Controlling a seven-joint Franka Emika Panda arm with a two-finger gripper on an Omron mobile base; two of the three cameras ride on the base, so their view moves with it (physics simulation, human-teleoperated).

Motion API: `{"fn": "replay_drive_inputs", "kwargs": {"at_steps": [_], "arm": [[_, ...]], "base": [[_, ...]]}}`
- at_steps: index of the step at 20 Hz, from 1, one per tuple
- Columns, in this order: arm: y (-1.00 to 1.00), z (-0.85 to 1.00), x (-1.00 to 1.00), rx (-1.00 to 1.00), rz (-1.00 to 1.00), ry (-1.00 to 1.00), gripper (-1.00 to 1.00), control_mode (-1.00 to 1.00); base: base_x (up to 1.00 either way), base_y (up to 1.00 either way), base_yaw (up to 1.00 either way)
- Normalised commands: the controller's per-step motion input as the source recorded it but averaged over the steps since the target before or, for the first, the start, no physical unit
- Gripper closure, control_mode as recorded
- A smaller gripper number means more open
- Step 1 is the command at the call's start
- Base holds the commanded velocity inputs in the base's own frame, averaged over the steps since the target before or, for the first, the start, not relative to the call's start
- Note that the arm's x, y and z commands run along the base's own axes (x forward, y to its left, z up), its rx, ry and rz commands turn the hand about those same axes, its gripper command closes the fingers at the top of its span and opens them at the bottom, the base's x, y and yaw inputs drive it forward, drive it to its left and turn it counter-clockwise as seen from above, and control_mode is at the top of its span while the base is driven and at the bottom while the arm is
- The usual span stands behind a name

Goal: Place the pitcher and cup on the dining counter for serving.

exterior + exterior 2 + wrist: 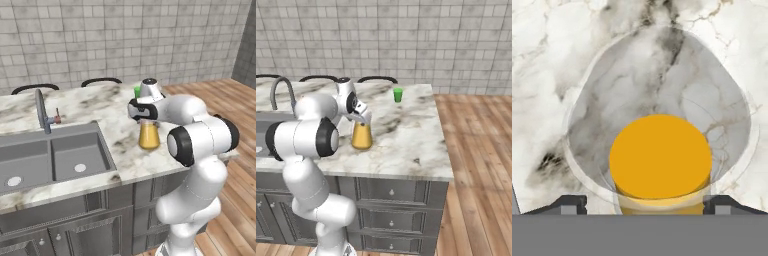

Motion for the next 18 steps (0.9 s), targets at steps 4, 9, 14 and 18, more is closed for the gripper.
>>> {"fn": "replay_drive_inputs", "kwargs": {"at_steps": [4,9,14,18], "arm": [[-0.13,-0.19,0.00,0.00,-0.01,0.01,1.00,-1.00],[0.00,0.00,-0.02,0.00,0.00,-0.01,1.00,-1.00],[-0.01,0.00,-0.43,0.00,0.00,-0.10,1.00,-1.00],[0.00,0.16,-0.75,0.00,0.00,-0.21,1.00,-1.00]], "base": [[0.00,0.00,0.00],[0.00,0.00,0.00],[0.00,0.00,0.00],[0.00,0.00,0.00]]}}
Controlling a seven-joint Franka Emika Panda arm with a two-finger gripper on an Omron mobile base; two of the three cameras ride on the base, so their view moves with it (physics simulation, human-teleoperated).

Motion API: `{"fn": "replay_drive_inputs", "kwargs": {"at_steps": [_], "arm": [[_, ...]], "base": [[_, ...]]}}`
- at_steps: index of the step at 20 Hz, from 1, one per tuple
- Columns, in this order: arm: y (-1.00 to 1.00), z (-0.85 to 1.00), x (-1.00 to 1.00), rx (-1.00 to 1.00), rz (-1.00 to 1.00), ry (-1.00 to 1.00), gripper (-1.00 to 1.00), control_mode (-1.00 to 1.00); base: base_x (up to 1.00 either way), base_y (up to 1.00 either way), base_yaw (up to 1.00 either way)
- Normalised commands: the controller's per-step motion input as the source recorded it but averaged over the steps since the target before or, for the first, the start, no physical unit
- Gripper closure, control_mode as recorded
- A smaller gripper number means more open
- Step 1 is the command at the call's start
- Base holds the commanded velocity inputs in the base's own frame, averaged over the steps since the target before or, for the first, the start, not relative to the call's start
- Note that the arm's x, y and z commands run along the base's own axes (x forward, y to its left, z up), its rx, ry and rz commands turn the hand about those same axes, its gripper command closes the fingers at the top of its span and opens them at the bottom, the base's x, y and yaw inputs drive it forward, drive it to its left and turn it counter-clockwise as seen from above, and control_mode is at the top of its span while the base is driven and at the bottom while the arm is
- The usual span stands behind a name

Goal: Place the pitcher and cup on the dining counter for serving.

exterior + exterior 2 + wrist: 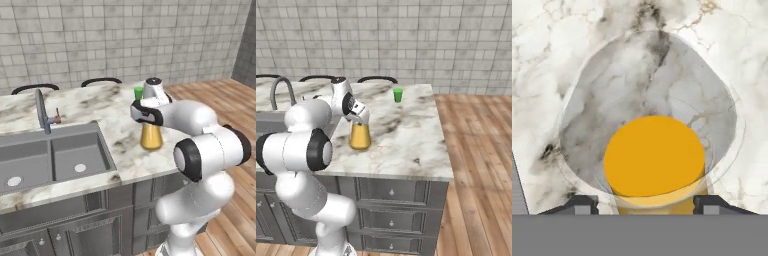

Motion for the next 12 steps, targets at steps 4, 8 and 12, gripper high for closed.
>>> {"fn": "replay_drive_inputs", "kwargs": {"at_steps": [4,8,12], "arm": [[0.00,0.54,-0.74,0.00,0.00,-0.31,1.00,-1.00],[0.00,0.78,-0.60,0.00,0.02,-0.31,1.00,-1.00],[-0.07,0.87,-0.44,0.01,0.08,-0.24,1.00,-1.00]], "base": [[0.00,0.00,0.00],[0.00,0.00,0.00],[0.00,0.00,0.00]]}}
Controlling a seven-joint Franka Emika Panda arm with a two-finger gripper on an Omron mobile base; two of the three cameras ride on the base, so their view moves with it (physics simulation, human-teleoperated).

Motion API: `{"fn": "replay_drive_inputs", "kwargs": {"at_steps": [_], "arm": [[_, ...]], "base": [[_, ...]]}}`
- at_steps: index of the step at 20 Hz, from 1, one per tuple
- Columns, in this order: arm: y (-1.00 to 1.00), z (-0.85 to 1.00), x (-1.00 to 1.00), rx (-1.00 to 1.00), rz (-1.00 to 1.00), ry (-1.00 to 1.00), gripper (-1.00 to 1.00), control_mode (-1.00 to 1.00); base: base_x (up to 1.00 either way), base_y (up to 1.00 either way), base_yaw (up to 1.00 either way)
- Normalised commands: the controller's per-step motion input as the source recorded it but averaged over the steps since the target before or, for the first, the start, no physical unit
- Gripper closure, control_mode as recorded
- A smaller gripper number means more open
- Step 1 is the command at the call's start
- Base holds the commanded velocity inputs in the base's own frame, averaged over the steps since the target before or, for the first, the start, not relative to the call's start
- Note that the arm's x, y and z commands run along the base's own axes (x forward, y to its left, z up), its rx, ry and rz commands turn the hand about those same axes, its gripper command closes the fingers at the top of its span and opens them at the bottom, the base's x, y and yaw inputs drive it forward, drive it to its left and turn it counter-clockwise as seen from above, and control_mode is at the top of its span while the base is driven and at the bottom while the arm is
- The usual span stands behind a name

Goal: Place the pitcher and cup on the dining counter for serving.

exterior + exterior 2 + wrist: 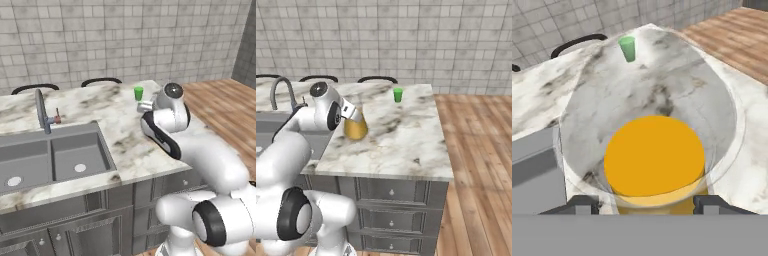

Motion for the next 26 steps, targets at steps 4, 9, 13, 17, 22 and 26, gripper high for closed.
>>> {"fn": "replay_drive_inputs", "kwargs": {"at_steps": [4,9,13,17,22,26], "arm": [[-0.13,0.67,-0.47,0.03,0.16,-0.21,1.00,-1.00],[-0.01,0.12,-0.25,0.00,0.07,-0.07,1.00,-1.00],[0.00,0.01,-0.56,0.00,0.00,-0.15,1.00,-1.00],[0.00,0.00,0.00,0.00,0.00,0.00,1.00,1.00],[0.00,0.00,0.00,0.00,0.00,0.00,1.00,1.00],[0.00,0.00,0.00,0.00,0.00,0.00,1.00,1.00]], "base": [[0.00,0.00,0.00],[0.00,0.00,0.00],[0.00,0.00,0.00],[-0.96,-0.22,0.05],[-0.47,-0.94,0.02],[-0.01,-1.00,0.02]]}}
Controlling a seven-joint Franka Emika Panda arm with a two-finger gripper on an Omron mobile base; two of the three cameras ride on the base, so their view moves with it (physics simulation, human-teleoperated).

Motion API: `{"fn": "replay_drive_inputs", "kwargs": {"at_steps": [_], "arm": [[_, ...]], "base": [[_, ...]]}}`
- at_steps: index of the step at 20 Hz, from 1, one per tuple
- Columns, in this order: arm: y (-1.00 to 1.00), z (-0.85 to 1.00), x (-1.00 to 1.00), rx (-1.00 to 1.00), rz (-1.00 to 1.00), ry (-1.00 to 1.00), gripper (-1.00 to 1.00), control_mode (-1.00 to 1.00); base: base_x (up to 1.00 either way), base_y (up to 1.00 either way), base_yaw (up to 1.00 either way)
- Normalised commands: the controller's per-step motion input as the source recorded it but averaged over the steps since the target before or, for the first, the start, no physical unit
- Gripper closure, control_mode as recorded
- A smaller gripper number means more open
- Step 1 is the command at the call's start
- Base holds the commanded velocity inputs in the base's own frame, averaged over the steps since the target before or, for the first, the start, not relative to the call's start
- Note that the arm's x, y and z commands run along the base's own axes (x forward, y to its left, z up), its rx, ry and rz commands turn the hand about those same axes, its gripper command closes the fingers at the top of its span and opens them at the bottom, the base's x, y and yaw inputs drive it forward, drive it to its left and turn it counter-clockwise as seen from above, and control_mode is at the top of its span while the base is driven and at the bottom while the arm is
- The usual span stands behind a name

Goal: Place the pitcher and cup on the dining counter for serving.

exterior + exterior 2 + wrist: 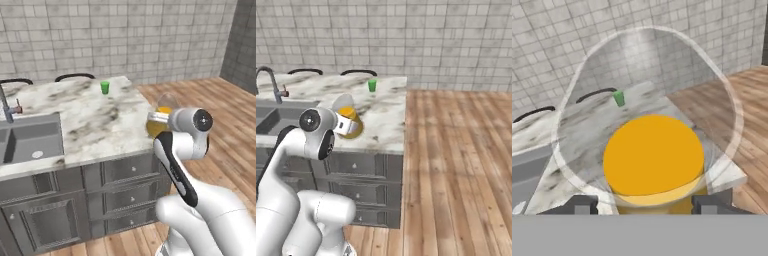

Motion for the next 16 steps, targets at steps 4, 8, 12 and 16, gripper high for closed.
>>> {"fn": "replay_drive_inputs", "kwargs": {"at_steps": [4,8,12,16], "arm": [[0.00,0.00,0.00,0.00,0.00,0.00,1.00,1.00],[0.00,0.00,0.00,0.00,0.00,0.00,1.00,1.00],[0.00,0.00,0.00,0.00,0.00,0.00,1.00,1.00],[0.00,0.00,0.00,0.00,0.00,0.00,1.00,1.00]], "base": [[0.13,-1.00,0.07],[0.31,-1.00,0.10],[0.55,-1.00,0.17],[0.84,-1.00,0.35]]}}
